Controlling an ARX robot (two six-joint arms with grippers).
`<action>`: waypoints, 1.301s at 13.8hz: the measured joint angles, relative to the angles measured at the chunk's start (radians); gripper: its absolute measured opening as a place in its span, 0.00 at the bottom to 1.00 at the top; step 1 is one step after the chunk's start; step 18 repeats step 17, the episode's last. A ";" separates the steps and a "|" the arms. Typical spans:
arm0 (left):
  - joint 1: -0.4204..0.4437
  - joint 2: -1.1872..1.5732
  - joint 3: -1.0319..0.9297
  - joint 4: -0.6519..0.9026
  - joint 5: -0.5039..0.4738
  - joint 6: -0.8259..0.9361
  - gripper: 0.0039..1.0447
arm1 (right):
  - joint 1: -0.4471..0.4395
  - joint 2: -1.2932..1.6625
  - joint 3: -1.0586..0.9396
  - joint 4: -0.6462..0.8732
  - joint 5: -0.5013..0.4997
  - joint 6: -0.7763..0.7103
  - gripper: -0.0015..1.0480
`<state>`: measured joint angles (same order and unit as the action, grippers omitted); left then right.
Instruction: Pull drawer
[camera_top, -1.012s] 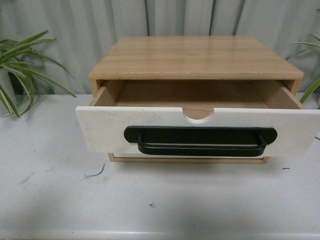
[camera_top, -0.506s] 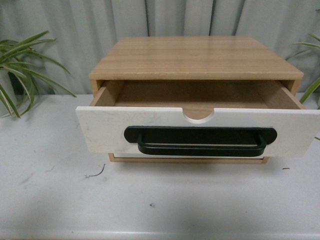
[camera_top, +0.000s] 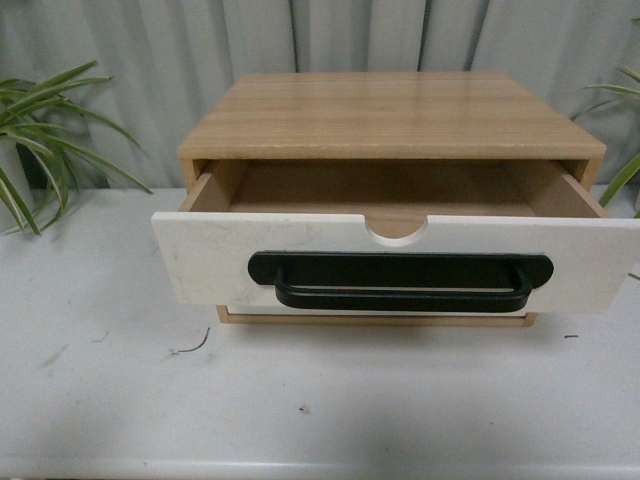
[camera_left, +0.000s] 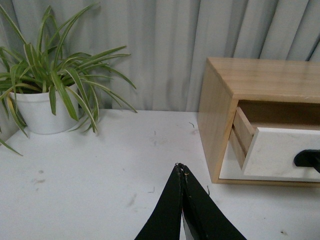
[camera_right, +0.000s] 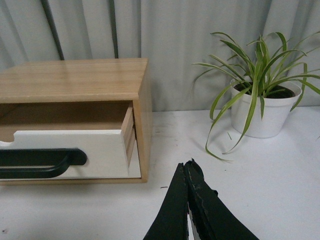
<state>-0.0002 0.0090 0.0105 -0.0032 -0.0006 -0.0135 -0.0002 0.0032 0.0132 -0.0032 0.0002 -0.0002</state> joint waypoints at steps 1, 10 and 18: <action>0.000 0.000 0.000 -0.001 0.000 -0.001 0.02 | 0.000 0.000 0.000 0.000 0.000 0.000 0.02; 0.000 0.000 0.000 0.000 0.000 0.002 0.96 | 0.000 0.000 0.000 0.000 0.000 0.000 0.95; 0.000 0.000 0.000 0.000 0.000 0.003 0.94 | 0.000 0.000 0.000 0.000 0.000 0.000 0.94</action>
